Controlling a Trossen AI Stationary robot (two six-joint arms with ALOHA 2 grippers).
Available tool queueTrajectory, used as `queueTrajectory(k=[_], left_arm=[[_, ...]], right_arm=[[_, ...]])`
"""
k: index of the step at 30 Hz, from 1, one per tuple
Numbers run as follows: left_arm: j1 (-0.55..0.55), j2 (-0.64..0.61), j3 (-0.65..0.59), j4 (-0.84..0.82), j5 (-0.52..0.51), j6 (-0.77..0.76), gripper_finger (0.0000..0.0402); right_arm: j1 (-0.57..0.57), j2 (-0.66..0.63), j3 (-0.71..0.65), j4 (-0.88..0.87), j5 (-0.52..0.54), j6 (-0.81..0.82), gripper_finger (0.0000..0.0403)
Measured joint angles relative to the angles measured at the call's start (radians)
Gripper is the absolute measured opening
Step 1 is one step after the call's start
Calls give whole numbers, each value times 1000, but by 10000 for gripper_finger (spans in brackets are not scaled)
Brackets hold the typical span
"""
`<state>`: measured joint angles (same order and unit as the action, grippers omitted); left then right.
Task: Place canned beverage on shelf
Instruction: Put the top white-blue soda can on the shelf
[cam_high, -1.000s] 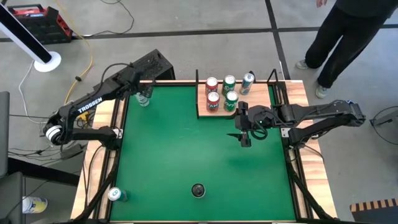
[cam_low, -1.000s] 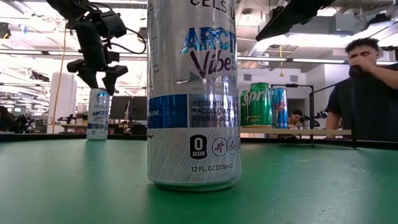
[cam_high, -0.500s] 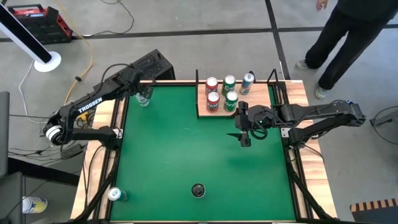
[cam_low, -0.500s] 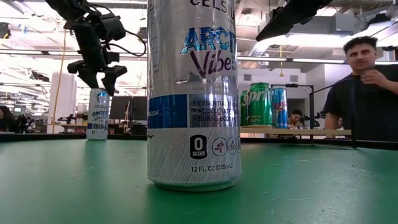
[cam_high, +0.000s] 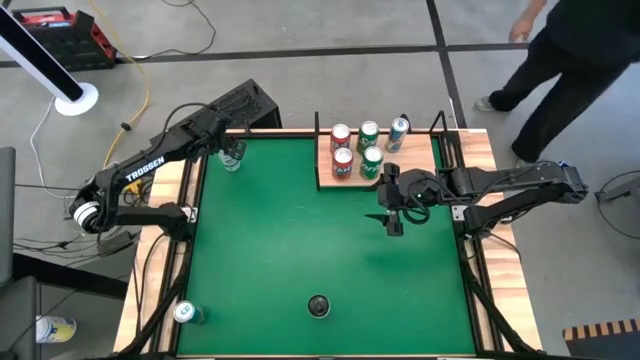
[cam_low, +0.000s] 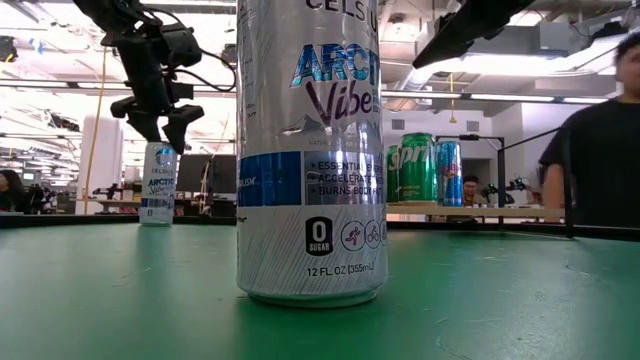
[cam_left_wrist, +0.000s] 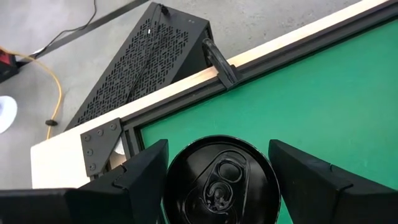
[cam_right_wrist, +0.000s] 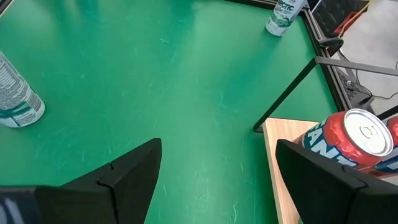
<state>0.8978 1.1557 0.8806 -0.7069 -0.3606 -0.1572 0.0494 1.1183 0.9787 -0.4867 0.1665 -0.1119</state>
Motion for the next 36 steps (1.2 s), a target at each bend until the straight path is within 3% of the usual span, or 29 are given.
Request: queueTrajectory(k=[11, 16, 21, 29, 36], left_arm=[[0, 1, 59, -11, 125, 44, 248], [-14, 2, 128, -46, 260, 45, 248], [-102, 2, 141, -53, 364, 48, 248], [-325, 2, 143, -37, 311, -1, 248], [-426, 9, 146, -28, 275, -41, 245]], right_arm=[[-7, 0, 0, -2, 17, 0, 340], [-14, 0, 0, -2, 18, 5, 340], [-26, 0, 0, -6, 18, -20, 340], [-34, 0, 0, -13, 18, -21, 340], [-34, 0, 0, -37, 18, -14, 340]])
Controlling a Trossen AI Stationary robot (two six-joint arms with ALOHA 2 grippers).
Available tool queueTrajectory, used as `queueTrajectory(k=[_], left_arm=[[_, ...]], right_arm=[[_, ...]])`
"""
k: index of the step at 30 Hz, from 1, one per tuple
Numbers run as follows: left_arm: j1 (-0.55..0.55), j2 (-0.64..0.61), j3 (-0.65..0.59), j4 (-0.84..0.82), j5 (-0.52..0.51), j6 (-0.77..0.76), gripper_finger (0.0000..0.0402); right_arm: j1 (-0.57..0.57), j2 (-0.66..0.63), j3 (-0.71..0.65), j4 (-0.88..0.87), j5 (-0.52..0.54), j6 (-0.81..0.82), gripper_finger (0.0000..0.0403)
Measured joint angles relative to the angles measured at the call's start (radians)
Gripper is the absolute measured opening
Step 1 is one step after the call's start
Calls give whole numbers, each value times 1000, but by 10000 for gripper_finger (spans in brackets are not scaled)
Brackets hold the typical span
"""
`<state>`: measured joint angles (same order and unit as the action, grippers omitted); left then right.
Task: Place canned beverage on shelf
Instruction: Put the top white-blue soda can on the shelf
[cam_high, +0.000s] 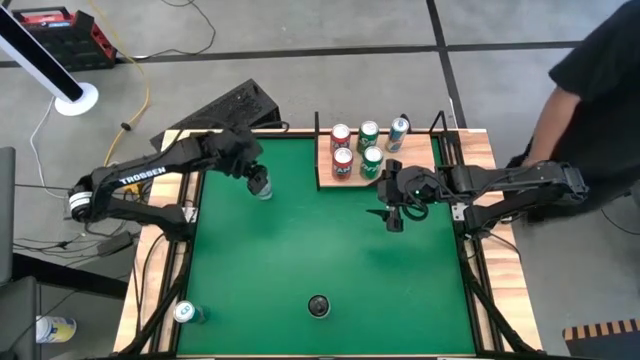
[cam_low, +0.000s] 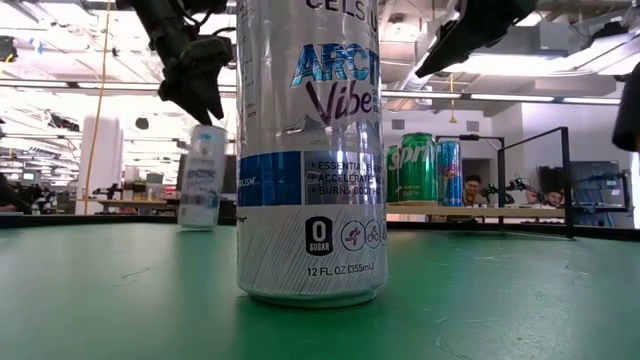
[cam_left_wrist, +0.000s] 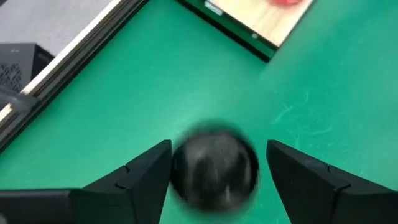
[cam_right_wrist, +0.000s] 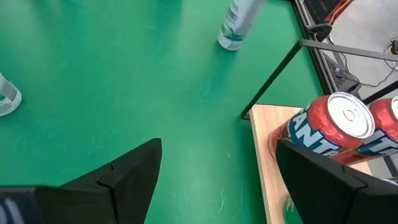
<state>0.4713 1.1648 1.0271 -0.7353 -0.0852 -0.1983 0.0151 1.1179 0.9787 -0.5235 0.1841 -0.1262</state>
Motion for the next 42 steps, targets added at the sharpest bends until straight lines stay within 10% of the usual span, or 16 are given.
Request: queueTrajectory(k=[12, 21, 42], left_arm=[[-31, -1, 0, 42, -139, 39, 205], [5, -3, 10, 61, -98, 148, 260], [-19, -134, -27, 173, 238, 343, 316]], right_arm=[[0, 0, 0, -2, 0, 6, 340], [0, 0, 0, -51, 0, 26, 340], [2, 0, 0, -55, -2, 29, 340]])
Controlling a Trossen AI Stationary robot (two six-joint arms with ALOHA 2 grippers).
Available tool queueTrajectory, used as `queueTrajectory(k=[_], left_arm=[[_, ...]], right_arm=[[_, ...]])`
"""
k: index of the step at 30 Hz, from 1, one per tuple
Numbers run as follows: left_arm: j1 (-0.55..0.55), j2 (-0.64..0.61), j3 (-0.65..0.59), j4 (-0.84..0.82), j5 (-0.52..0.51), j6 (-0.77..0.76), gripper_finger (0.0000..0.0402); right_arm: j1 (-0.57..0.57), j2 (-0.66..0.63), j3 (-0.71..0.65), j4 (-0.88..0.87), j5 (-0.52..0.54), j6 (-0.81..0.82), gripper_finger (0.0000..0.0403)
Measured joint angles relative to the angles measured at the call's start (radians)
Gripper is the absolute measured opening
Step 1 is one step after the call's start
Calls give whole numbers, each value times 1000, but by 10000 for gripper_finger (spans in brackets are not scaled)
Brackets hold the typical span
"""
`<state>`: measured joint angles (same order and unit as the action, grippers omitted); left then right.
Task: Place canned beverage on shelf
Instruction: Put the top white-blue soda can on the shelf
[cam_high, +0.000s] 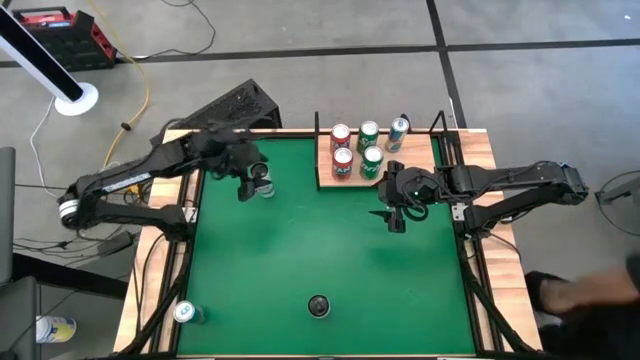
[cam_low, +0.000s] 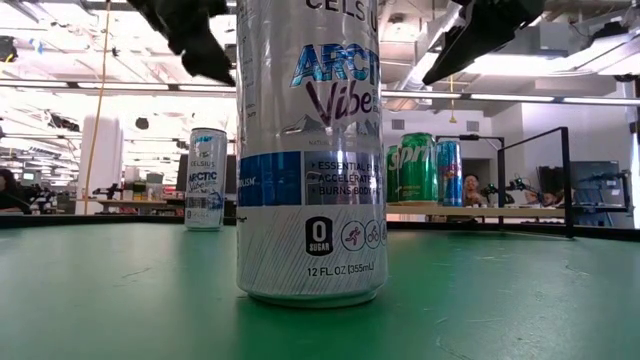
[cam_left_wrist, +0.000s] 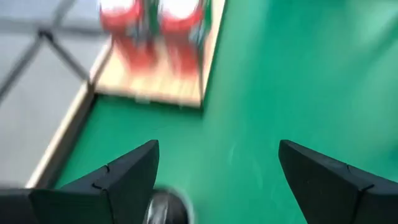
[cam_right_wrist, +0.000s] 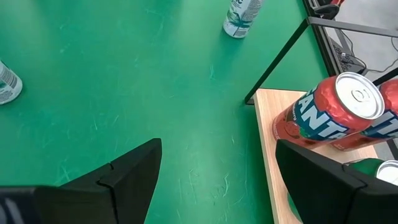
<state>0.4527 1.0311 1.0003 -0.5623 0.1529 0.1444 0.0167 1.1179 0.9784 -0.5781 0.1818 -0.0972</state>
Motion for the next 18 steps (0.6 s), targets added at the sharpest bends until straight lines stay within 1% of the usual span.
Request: queueTrajectory(k=[4, 6, 8, 14, 18], left_arm=[[-21, -131, -156, 210, -4, -22, 316], [-21, -181, -219, 282, -26, -32, 316], [-19, -216, -255, 326, -44, -31, 316], [-20, -230, -268, 307, -159, -14, 316], [-20, -213, -268, 311, -165, 48, 316]], right_arm=[[4, 0, 0, -7, 0, -13, 340], [3, 0, 0, -16, -1, -30, 340], [3, 0, 0, -22, -1, -47, 340], [0, 0, 0, -23, -1, -69, 340], [0, -7, 0, -36, -1, -95, 340]])
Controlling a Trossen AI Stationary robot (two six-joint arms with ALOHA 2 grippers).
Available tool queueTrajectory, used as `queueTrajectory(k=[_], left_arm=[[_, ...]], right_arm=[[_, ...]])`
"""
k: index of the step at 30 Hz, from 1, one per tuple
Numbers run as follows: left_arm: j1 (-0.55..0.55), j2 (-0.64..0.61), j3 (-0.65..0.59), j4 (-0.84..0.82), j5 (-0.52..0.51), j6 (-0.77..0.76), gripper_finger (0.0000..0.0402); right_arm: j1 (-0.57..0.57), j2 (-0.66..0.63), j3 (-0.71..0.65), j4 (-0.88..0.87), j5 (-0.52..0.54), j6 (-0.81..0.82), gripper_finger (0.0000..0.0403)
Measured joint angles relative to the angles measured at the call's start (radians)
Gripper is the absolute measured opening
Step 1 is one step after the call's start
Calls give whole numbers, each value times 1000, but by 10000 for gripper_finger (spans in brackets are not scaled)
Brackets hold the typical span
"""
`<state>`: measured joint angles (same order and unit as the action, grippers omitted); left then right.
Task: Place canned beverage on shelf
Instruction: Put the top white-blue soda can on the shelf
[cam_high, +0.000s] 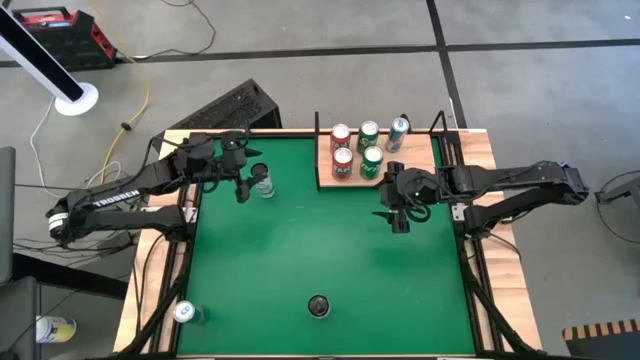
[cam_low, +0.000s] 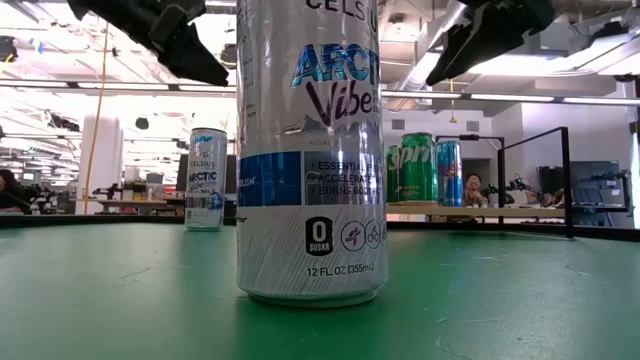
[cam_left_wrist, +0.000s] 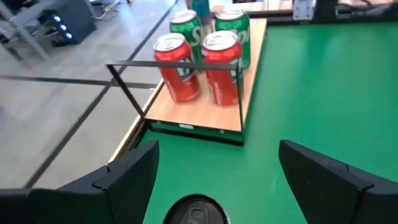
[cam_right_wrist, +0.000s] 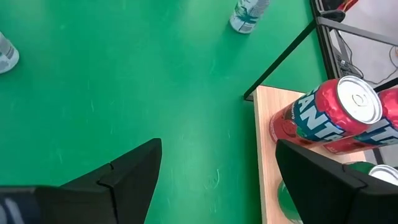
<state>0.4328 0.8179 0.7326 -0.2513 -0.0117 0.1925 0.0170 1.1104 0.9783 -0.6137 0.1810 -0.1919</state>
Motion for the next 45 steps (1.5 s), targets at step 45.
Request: queueTrajectory(k=[45], left_arm=[[118, 20, 1, -69, 128, 15, 316]], right_arm=[[-44, -157, -1, -67, 0, 55, 340]])
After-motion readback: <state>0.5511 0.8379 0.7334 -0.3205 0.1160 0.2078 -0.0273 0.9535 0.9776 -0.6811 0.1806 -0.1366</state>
